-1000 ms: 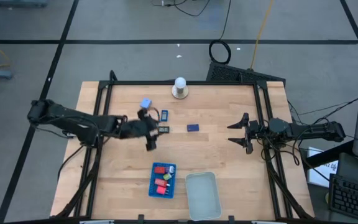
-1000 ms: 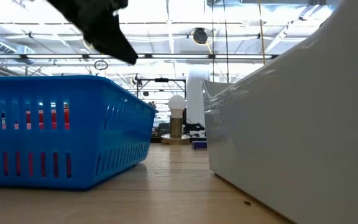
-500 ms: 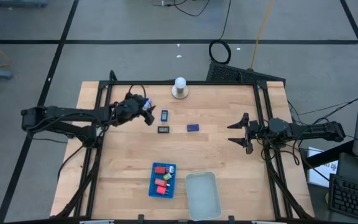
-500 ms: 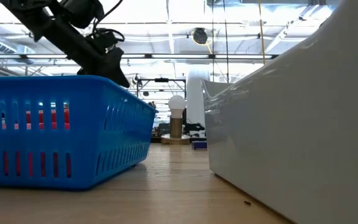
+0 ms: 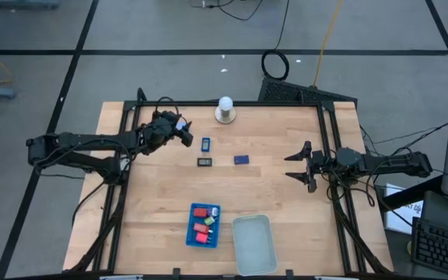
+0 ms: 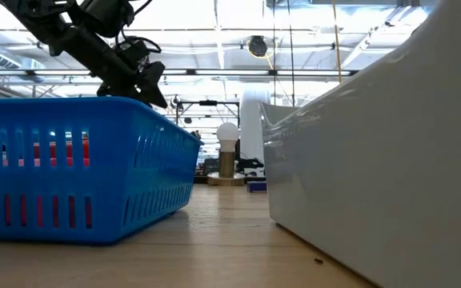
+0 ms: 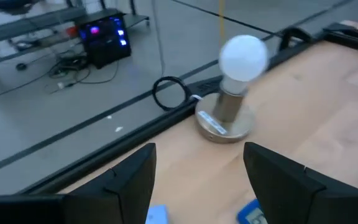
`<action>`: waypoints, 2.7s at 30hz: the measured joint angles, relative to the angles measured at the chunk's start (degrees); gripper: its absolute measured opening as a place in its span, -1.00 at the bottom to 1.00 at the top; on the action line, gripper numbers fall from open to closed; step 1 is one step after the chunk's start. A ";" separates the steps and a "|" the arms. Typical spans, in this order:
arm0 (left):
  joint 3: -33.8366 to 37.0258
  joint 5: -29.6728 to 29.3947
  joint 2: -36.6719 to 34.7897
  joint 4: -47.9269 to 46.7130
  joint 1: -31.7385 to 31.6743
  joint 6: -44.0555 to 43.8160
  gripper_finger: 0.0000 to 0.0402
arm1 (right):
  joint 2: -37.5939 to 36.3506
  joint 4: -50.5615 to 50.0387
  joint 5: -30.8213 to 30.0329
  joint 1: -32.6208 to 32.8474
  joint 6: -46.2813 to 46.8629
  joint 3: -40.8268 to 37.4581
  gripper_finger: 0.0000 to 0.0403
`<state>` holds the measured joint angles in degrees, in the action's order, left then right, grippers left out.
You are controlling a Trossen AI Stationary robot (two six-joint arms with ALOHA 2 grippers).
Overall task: Pick & Place Office items
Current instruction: Put the white charger adapter into the blue bin
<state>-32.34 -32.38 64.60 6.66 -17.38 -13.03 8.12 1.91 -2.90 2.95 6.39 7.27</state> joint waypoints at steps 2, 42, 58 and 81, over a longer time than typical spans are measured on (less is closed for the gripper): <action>0.00 -0.95 0.00 -0.14 -0.80 -2.27 0.22 | 0.00 -0.01 0.00 0.01 0.00 0.00 0.30; -19.85 22.23 28.91 -32.17 -20.33 -6.52 0.56 | -0.02 -0.02 0.00 -0.01 -0.02 0.00 0.30; -19.87 23.33 33.44 -32.46 -20.16 -8.43 0.52 | -0.02 -0.01 0.00 0.00 0.00 0.00 0.30; -18.43 24.93 33.31 -30.82 -19.56 -11.49 0.53 | -0.01 -0.01 0.00 0.00 0.00 0.00 0.30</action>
<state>-50.77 -7.45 97.91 -24.16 -36.94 -24.51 8.11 1.90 -2.90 2.95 6.39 7.27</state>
